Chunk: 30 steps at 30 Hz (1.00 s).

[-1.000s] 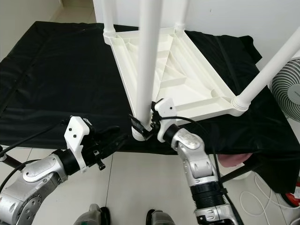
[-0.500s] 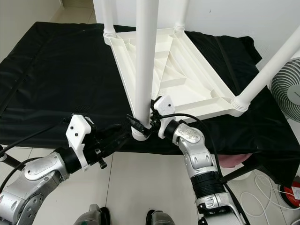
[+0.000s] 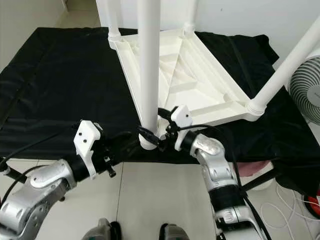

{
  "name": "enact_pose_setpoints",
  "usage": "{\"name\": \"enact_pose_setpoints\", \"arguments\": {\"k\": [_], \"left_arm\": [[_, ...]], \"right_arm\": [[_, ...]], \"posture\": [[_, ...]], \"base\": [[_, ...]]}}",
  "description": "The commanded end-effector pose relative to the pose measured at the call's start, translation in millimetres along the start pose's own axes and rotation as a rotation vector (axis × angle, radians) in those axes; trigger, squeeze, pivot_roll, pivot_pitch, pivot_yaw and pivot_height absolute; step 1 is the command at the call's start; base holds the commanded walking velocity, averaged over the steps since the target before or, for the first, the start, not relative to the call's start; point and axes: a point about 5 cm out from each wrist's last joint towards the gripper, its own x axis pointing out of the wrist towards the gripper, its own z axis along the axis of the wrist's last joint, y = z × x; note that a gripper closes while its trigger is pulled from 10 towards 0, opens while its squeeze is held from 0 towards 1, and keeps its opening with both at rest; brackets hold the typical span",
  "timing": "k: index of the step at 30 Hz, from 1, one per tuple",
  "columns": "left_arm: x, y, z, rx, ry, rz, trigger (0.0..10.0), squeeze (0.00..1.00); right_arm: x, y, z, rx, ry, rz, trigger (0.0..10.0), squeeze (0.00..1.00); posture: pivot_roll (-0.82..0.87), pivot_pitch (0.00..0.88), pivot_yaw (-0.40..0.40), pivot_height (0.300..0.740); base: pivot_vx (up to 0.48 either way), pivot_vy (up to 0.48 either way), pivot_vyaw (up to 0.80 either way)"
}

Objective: Building children table

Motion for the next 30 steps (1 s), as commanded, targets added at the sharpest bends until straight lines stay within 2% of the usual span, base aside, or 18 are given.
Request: {"name": "enact_pose_setpoints", "arguments": {"k": [1,2,3,4,6,7,8,9,10,11,14,15,20,24,30], "left_arm": [[1.4,-0.7,-3.9,0.000,0.014,-0.005,10.0,0.00],[1.4,-0.7,-3.9,0.000,0.014,-0.005,10.0,0.00],[2.6,-0.9,-3.8,0.002,0.010,-0.003,10.0,0.00],[3.7,-1.2,-3.4,0.005,0.006,-0.001,10.0,0.00],[3.7,-1.2,-3.4,0.005,0.006,-0.001,10.0,0.00],[4.5,-1.5,-2.9,0.006,0.002,0.001,10.0,0.00],[4.5,-1.5,-2.9,0.006,0.002,0.001,10.0,0.00],[5.0,-1.3,-2.6,0.007,0.000,0.003,10.0,0.00],[5.0,-1.3,-2.6,0.007,0.000,0.003,10.0,0.00],[5.0,-1.1,-2.2,0.008,-0.003,0.005,10.0,0.00],[5.0,-1.1,-2.2,0.008,-0.003,0.005,10.0,0.00],[5.0,-0.9,-2.2,0.008,-0.004,0.006,10.0,0.00],[5.6,-1.0,-2.2,0.005,-0.005,0.006,10.0,0.00],[6.4,-2.5,-3.2,0.000,-0.006,0.000,10.0,0.00],[6.5,-3.0,-4.0,0.001,-0.004,-0.007,10.0,0.00]], "right_arm": [[6.3,2.6,-4.1,0.003,0.005,0.019,10.0,0.00],[6.3,2.6,-4.1,0.003,0.005,0.019,10.0,0.00],[10.1,4.8,-4.6,0.011,0.002,0.022,6.4,0.00],[12.8,8.5,-5.2,0.023,-0.002,0.030,5.2,0.00],[12.8,8.5,-5.2,0.023,-0.002,0.030,5.2,0.00],[13.9,13.6,-6.5,0.032,-0.003,0.044,4.5,0.00],[13.9,13.6,-6.5,0.032,-0.003,0.044,4.5,0.00],[13.2,18.1,-8.2,0.043,-0.001,0.056,3.8,0.00],[13.2,18.1,-8.2,0.043,-0.001,0.056,3.8,0.00],[10.9,21.5,-9.7,0.052,0.001,0.063,0.6,0.00],[10.9,21.5,-9.7,0.052,0.001,0.063,0.6,0.00],[8.1,23.3,-10.8,0.057,0.000,0.063,0.0,0.00],[-0.3,21.4,-7.8,0.072,-0.018,0.010,0.0,0.00],[-8.4,23.6,-0.7,0.112,-0.051,-0.153,0.0,0.00],[-10.1,32.9,-3.0,0.104,-0.021,-0.291,0.0,0.00]], "posture": [[-0.06,0.140,0.022,0.740],[-0.06,0.140,0.022,0.740],[-0.06,0.134,0.015,0.740],[-0.06,0.134,0.015,0.740],[-0.06,0.134,0.015,0.740],[-0.06,0.134,0.015,0.740],[-0.06,0.134,0.015,0.740],[-0.05,0.131,0.008,0.740],[-0.05,0.131,0.008,0.740],[-0.05,0.132,0.006,0.740],[-0.05,0.132,0.006,0.740],[-0.05,0.132,0.006,0.740],[-0.05,0.132,0.005,0.740],[-0.06,0.131,0.000,0.740],[-0.07,0.132,0.004,0.740]], "base": [[0.000,0.000,0.00],[0.000,0.000,0.00],[0.000,0.000,0.00],[0.000,0.000,0.00],[0.000,0.000,0.00],[0.000,0.000,0.00],[0.000,0.000,0.00],[0.000,0.000,0.00],[0.000,0.000,0.00],[0.000,0.000,0.00],[0.000,0.000,0.00],[0.000,0.000,0.00],[0.000,0.000,0.00],[0.000,0.000,0.00],[0.000,0.000,0.00]]}}
